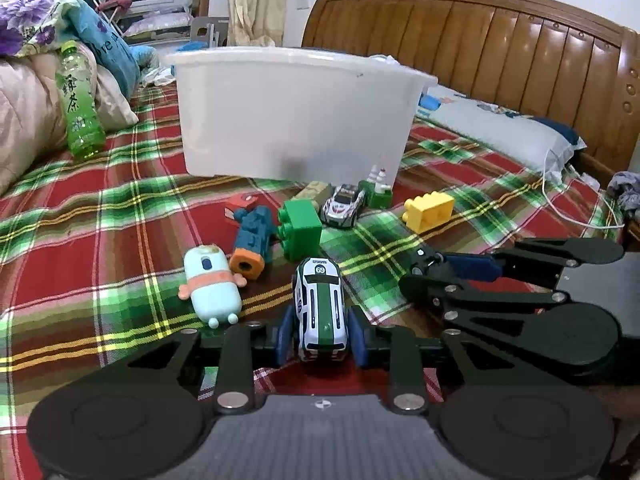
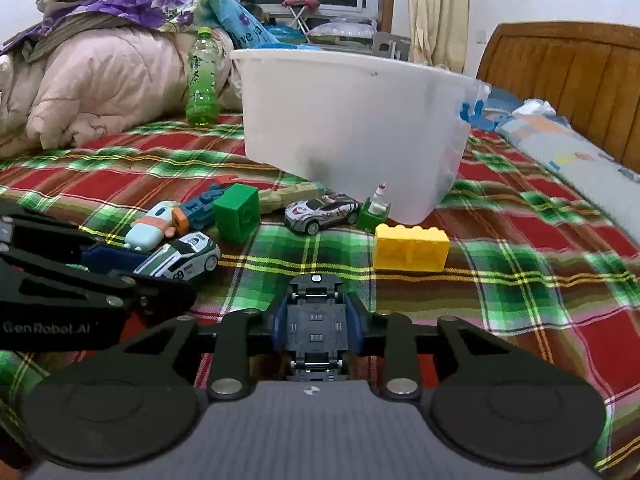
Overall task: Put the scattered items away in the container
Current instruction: 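Carry both toy cars over the tub and release them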
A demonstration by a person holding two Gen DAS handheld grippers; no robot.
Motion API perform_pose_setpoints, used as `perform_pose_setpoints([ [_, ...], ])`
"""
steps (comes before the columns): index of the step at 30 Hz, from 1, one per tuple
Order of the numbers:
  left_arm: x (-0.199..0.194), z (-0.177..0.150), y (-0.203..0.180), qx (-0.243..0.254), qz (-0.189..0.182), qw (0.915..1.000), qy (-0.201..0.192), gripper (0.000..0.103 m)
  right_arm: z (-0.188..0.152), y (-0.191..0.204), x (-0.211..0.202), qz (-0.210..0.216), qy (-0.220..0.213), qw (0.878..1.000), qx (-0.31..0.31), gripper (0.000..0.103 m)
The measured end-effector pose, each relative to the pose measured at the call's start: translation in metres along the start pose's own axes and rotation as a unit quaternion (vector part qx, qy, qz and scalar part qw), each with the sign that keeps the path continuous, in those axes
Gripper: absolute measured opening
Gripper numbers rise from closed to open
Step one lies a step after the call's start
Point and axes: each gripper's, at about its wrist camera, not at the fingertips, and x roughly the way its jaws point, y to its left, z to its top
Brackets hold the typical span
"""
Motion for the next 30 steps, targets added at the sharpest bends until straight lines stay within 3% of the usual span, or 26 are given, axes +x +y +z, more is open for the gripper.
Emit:
perform_pose_setpoints([
  [22, -0.028, 0.033, -0.005, 0.009, -0.004, 0.9986, -0.053, 0.033, 0.022, 0.006, -0.024, 0.007, -0.061, 0.998, -0.018, 0.034],
  [30, -0.027, 0.073, -0.004, 0.023, -0.001, 0.9967, -0.077, 0.033, 0.043, -0.01, -0.021, -0.005, -0.088, 0.996, -0.008, 0.034],
])
